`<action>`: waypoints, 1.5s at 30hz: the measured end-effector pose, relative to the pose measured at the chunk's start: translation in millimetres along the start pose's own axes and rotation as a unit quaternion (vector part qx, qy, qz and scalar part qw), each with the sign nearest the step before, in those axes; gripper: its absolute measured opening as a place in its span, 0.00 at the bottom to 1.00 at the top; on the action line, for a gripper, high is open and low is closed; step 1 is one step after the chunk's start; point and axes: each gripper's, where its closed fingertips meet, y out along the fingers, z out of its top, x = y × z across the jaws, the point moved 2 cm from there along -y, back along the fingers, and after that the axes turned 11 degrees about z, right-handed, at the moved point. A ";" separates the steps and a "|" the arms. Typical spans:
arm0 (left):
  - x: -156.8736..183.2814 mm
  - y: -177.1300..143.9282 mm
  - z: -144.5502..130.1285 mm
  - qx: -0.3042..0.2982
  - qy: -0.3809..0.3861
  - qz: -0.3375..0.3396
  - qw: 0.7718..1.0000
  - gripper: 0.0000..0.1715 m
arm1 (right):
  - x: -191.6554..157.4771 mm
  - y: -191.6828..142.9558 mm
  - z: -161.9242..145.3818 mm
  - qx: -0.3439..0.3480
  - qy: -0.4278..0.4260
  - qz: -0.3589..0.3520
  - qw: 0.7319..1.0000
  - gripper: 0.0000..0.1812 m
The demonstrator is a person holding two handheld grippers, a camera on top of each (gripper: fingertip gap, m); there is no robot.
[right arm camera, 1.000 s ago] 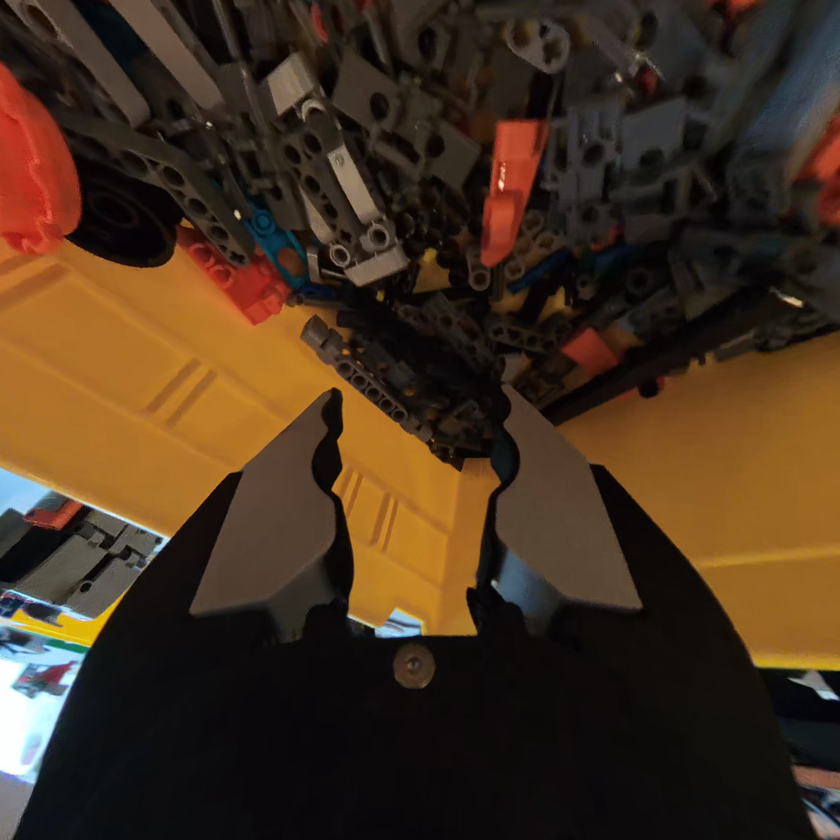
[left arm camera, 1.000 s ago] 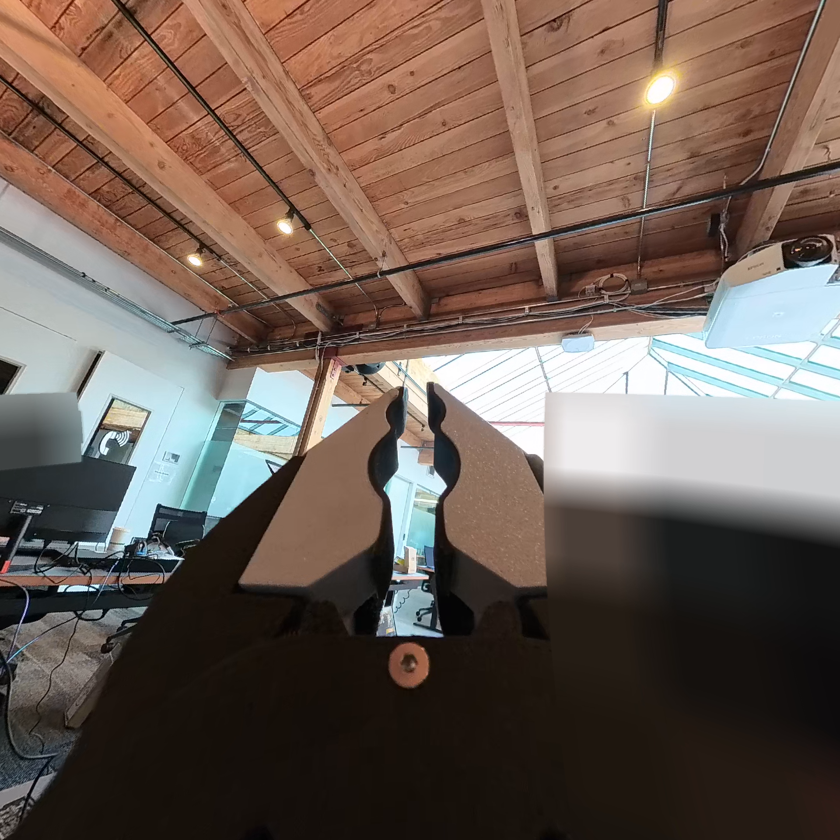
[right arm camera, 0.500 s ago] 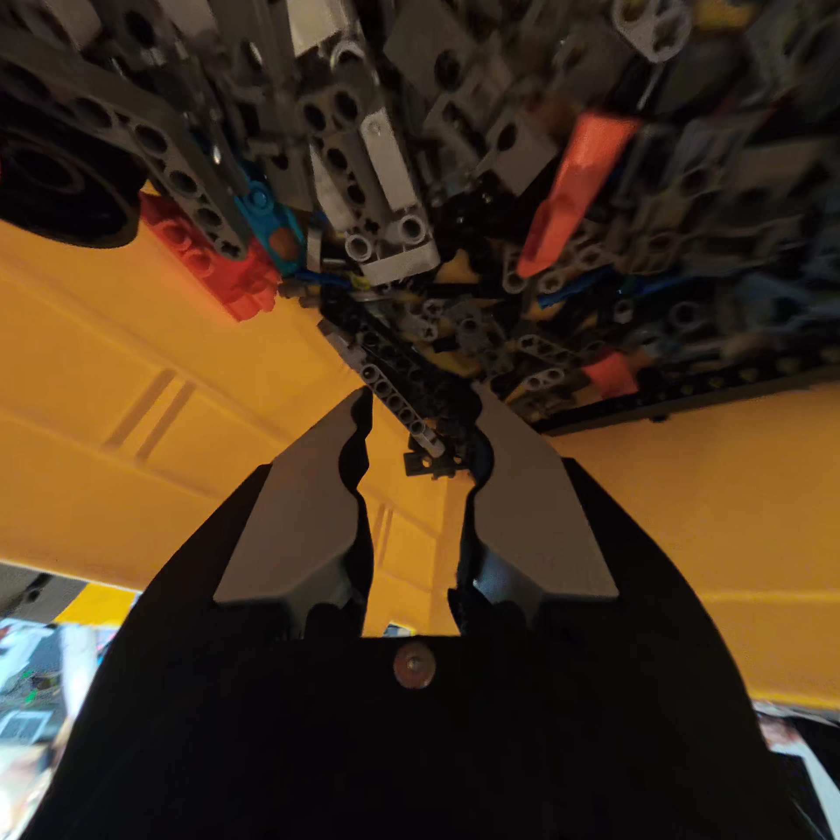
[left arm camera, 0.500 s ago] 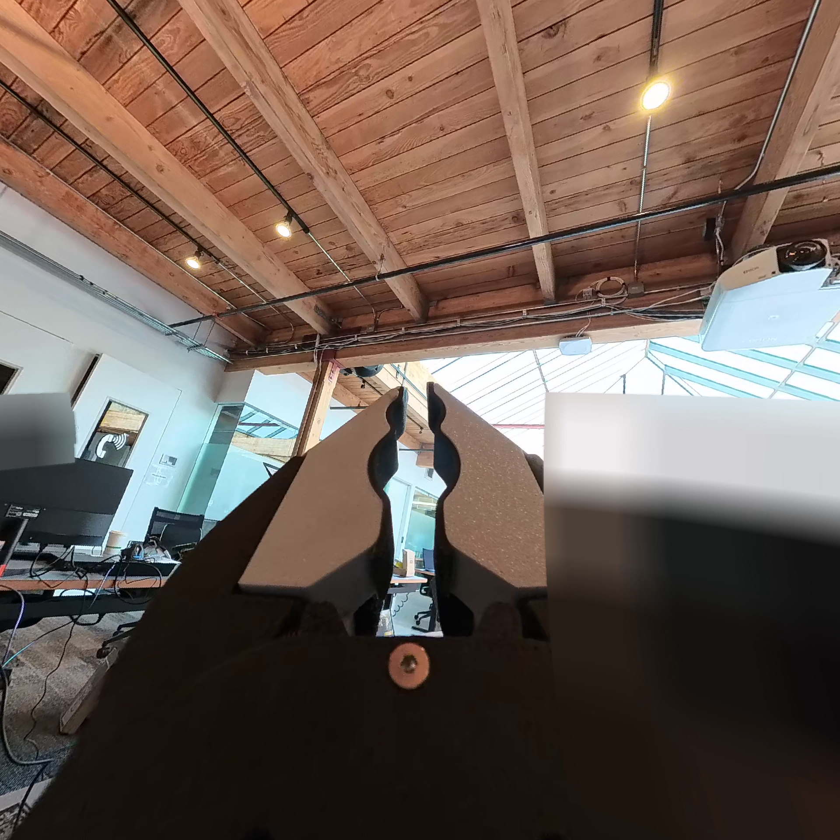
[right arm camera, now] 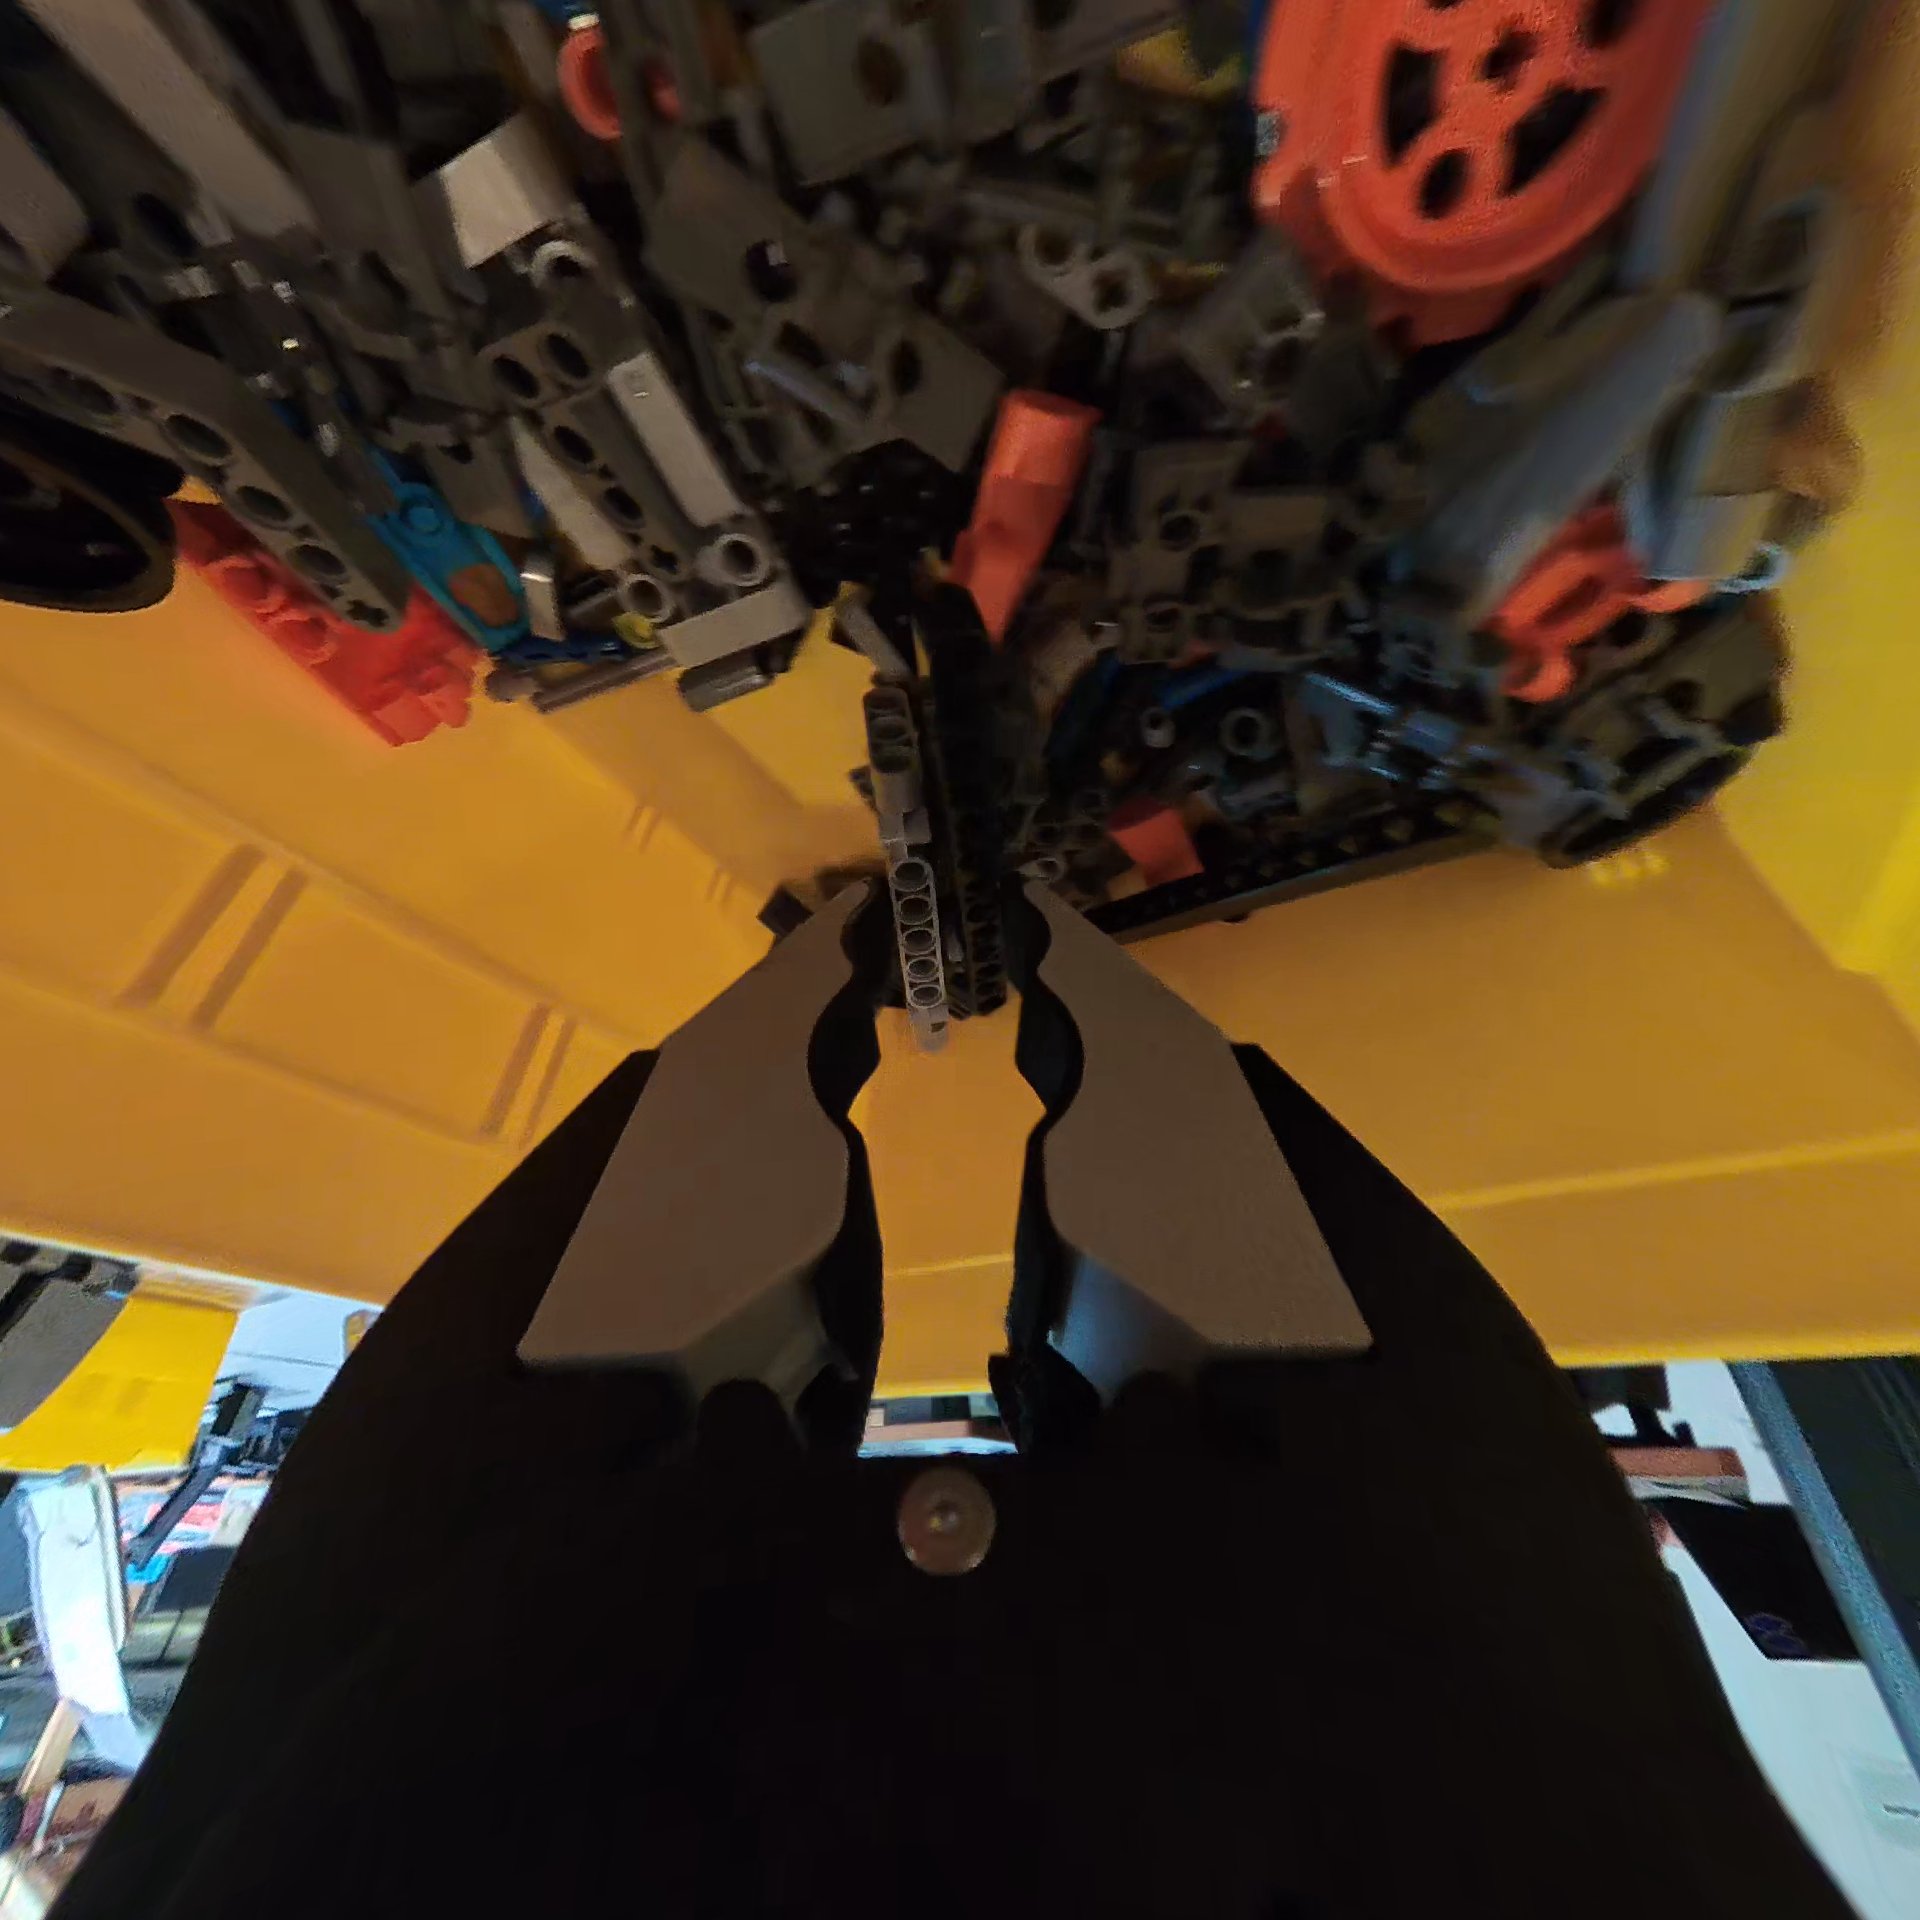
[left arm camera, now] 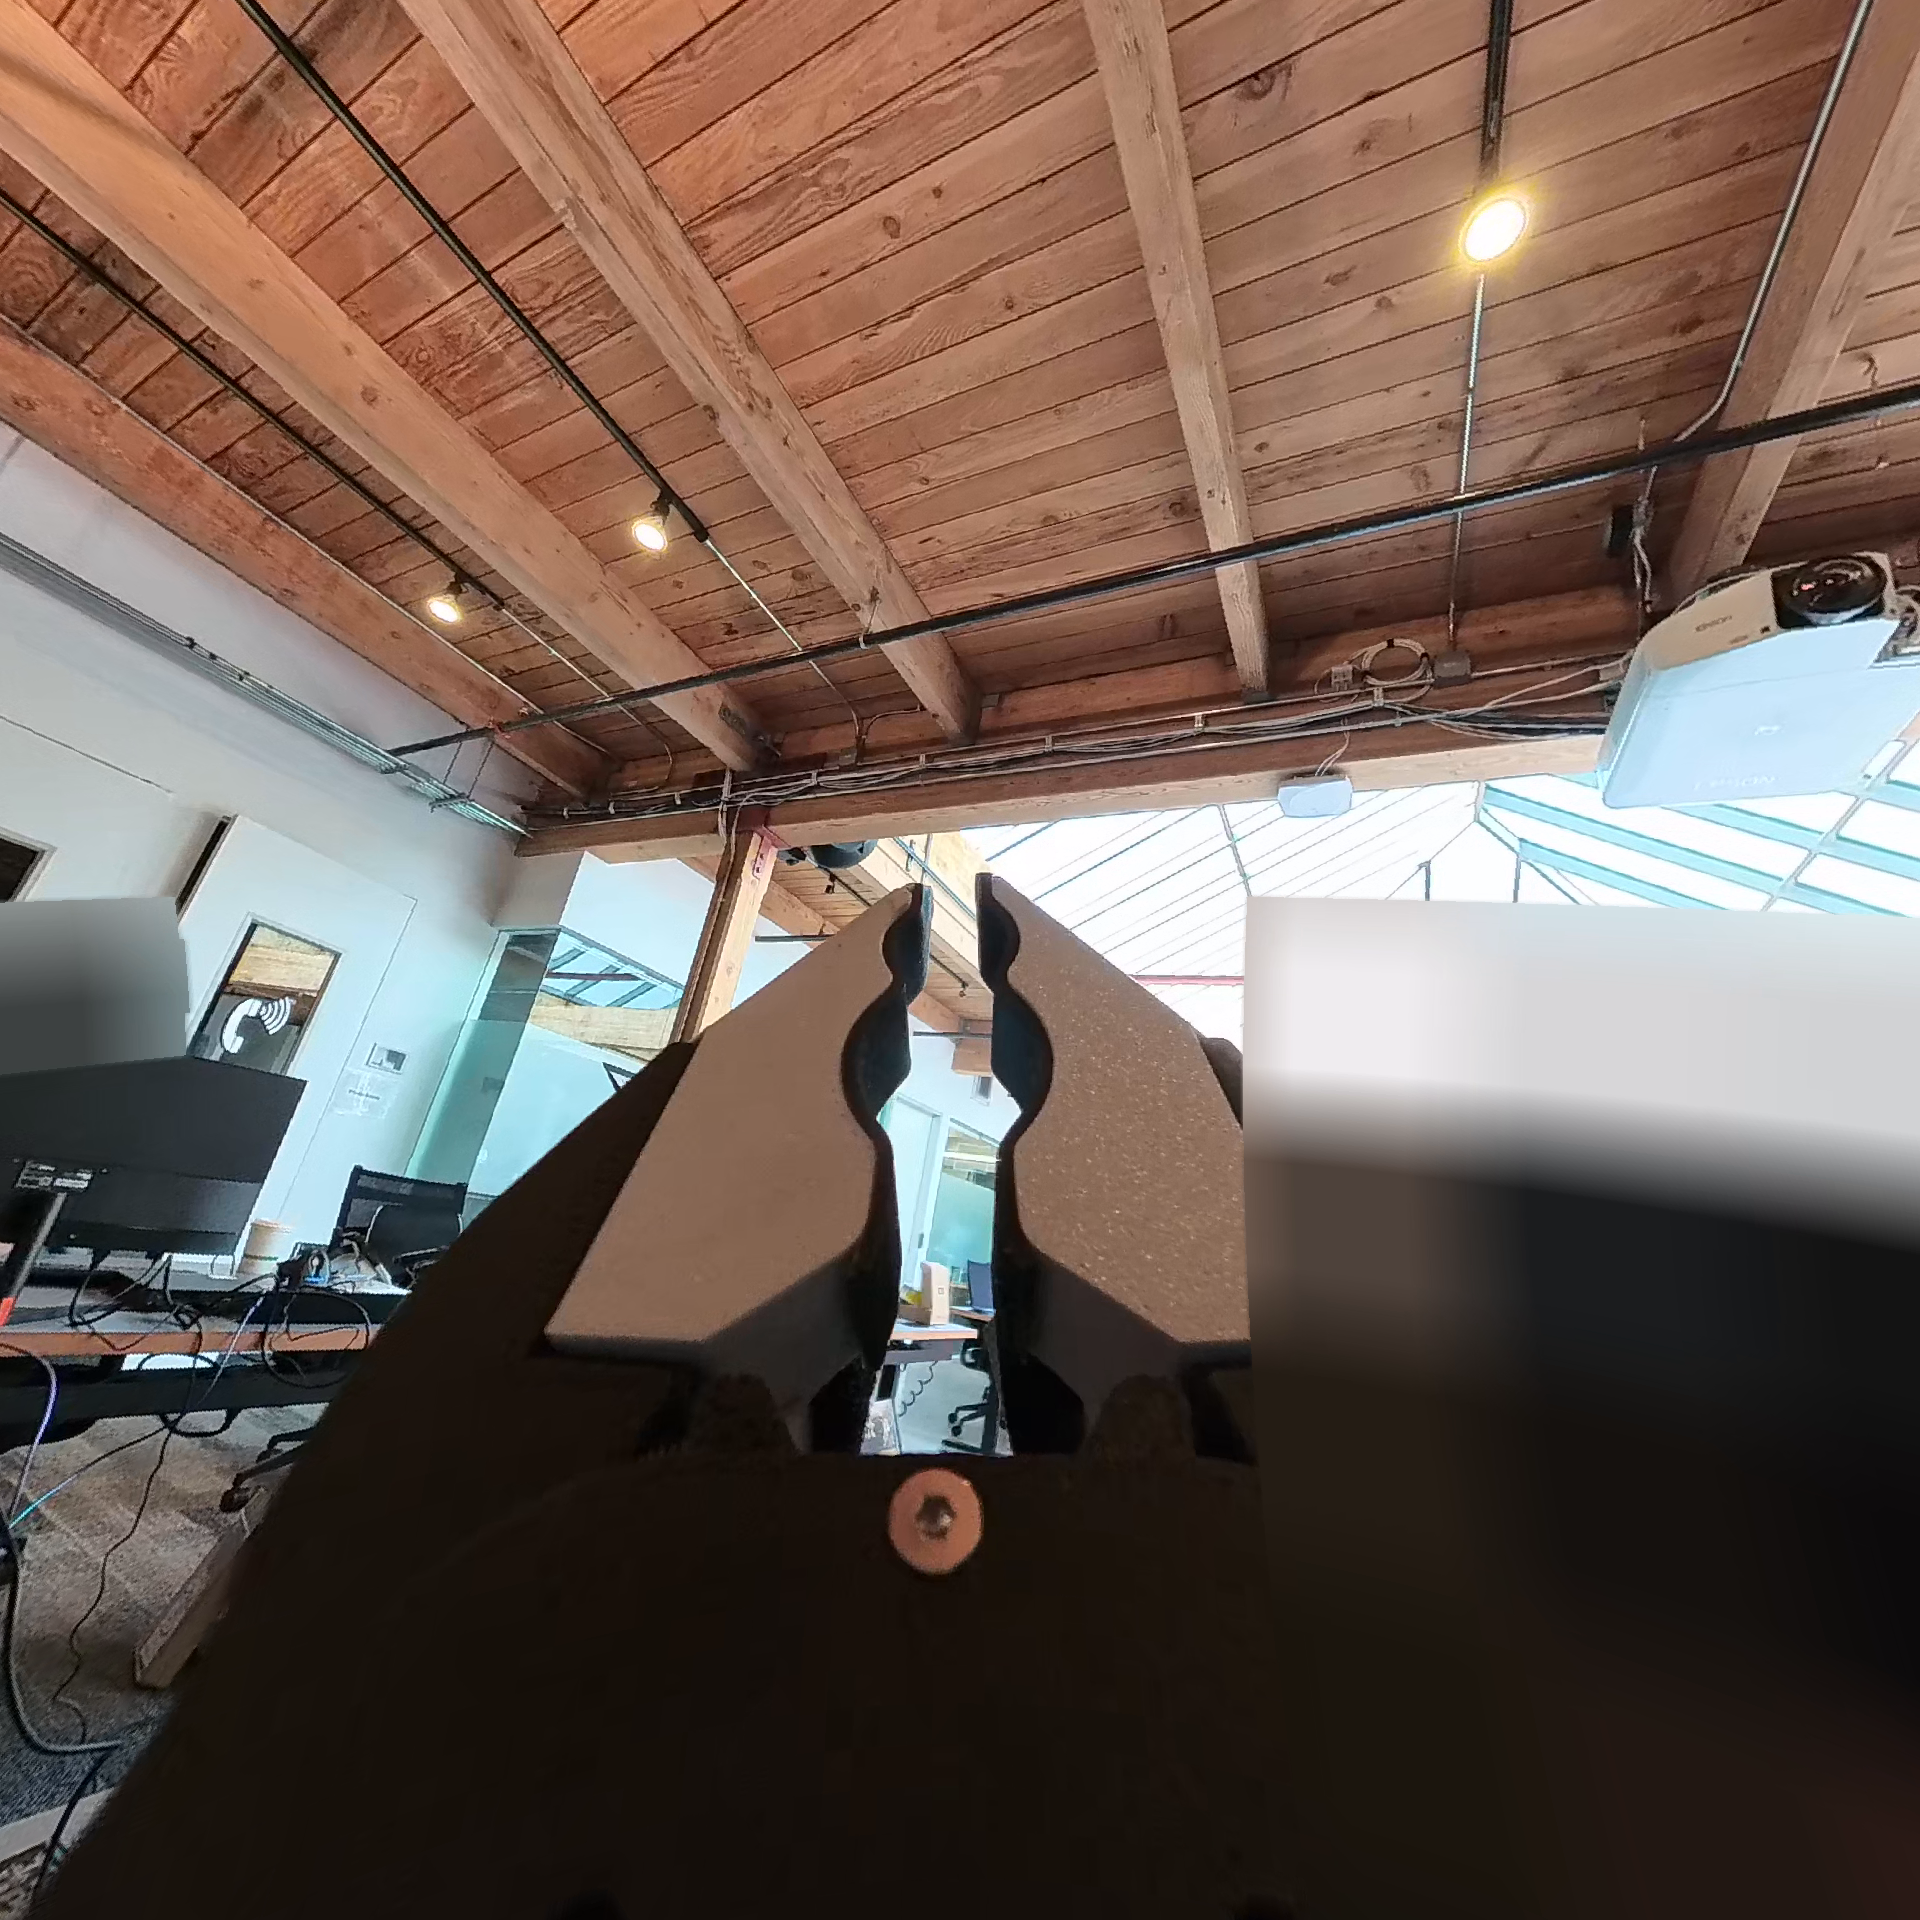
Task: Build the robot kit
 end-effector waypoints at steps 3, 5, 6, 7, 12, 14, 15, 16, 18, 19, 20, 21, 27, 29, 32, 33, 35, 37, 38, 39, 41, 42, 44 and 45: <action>0.2 0.7 -1.3 -0.002 0.001 0.000 1.000 0.04 | 14.1 -9.5 2.2 0.012 0.011 -0.019 1.000 0.11; -0.1 1.0 -1.7 -0.003 0.000 0.000 1.000 0.04 | 23.9 -15.7 2.9 0.020 0.021 -0.034 0.999 0.11; -0.3 1.0 -1.8 -0.003 0.000 0.000 1.000 0.04 | 28.5 -18.6 3.0 0.024 0.026 -0.041 0.999 0.11; -0.4 1.1 -1.9 -0.003 0.000 0.000 1.000 0.04 | 32.9 -21.1 3.1 0.027 0.031 -0.049 0.998 0.11; -0.1 1.0 -2.0 -0.002 0.002 0.001 1.000 0.04 | 50.7 -30.8 1.1 0.036 0.063 -0.088 0.994 0.11; -0.1 1.5 -2.7 -0.004 0.001 0.001 1.000 0.04 | 57.6 -35.3 0.7 0.043 0.077 -0.110 0.990 0.11; -0.2 1.6 -3.1 -0.004 0.001 0.001 1.000 0.04 | 58.3 -36.4 1.0 0.051 0.085 -0.111 0.989 0.12; -0.4 1.7 -3.2 -0.005 0.001 0.001 1.000 0.04 | 58.3 -37.6 0.1 0.055 0.092 -0.112 0.988 0.13; -0.3 1.5 -3.0 -0.004 0.000 0.001 1.000 0.04 | 56.0 -41.4 -4.6 0.059 0.098 -0.116 0.987 0.14; -0.2 1.3 -2.6 -0.004 0.000 0.000 1.000 0.04 | 53.3 -43.3 -7.8 0.065 0.106 -0.114 0.986 0.15; 0.0 1.0 -2.2 -0.003 0.001 0.001 1.000 0.04 | 47.3 -43.4 -9.8 0.076 0.116 -0.099 0.985 0.14; 0.2 0.7 -1.7 -0.002 0.001 0.001 1.000 0.04 | 36.9 -40.2 -11.4 0.086 0.129 -0.065 0.986 0.14; 0.8 0.8 -1.9 -0.002 0.002 0.000 1.000 0.04 | -6.5 4.8 -27.9 0.028 0.150 0.048 0.987 0.24; 0.6 1.5 -3.1 -0.004 0.002 0.001 1.000 0.04 | -9.7 17.2 -22.9 0.029 0.178 0.078 0.981 0.29; -0.1 2.0 -3.8 -0.005 0.001 0.001 1.000 0.04 | -5.4 29.6 -25.8 0.006 0.209 0.075 0.975 0.30; -0.3 1.9 -3.5 -0.005 0.001 0.001 1.000 0.04 | -5.8 32.5 -26.1 0.000 0.214 0.076 0.974 0.30; -0.7 1.7 -2.9 -0.003 0.001 0.002 1.000 0.04 | -6.9 38.2 -28.4 -0.015 0.226 0.079 0.971 0.27; -0.4 1.8 -3.0 -0.003 0.001 0.001 1.000 0.04 | -2.9 37.0 -33.4 -0.032 0.209 0.062 0.975 0.11; -0.1 1.9 -3.3 -0.004 0.001 0.001 1.000 0.04 | -3.0 36.3 -34.8 -0.037 0.202 0.065 0.976 0.10; 0.0 2.1 -3.6 -0.005 0.002 0.001 1.000 0.04 | -1.3 35.0 -34.8 -0.035 0.201 0.064 0.977 0.09; -0.1 2.2 -3.5 -0.005 0.002 0.001 1.000 0.04 | -0.2 30.3 -31.5 -0.021 0.198 0.073 0.977 0.07; -0.3 2.1 -3.3 -0.004 0.001 0.001 1.000 0.04 | 2.4 25.8 -28.4 -0.006 0.195 0.070 0.978 0.05; -0.7 1.7 -2.4 -0.003 0.000 0.001 1.000 0.04 | 9.2 14.6 -19.9 0.032 0.193 0.064 0.979 0.05; -0.6 1.6 -2.1 -0.003 0.000 0.001 1.000 0.04 | 11.8 9.4 -16.6 0.048 0.195 0.064 0.978 0.05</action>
